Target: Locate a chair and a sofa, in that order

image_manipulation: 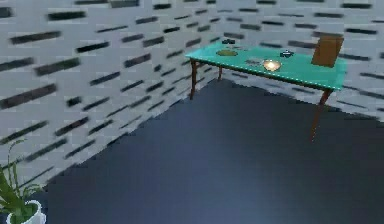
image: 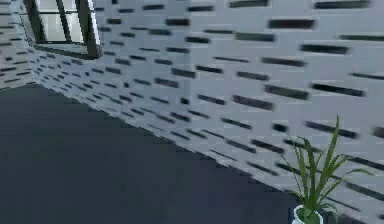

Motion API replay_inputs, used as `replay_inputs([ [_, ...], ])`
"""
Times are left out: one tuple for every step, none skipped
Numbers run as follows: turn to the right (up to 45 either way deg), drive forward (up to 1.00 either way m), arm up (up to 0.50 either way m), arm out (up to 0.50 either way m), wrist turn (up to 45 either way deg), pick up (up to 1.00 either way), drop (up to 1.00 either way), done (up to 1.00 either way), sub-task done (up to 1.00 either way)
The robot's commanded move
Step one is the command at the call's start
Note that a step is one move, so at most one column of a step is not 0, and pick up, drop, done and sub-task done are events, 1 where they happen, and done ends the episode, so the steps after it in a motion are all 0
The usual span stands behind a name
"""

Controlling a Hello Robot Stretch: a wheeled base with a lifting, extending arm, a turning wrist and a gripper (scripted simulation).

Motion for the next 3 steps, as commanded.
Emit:
replay_inputs([
  [0.0,0.30,0.00,0.00,0.0,0.00,0.00,0.00,0.00],
  [-45.0,0.00,0.00,0.00,0.0,0.00,0.00,0.00,0.00],
  [-3.0,0.00,0.00,0.00,0.0,0.00,0.00,0.00,0.00],
])
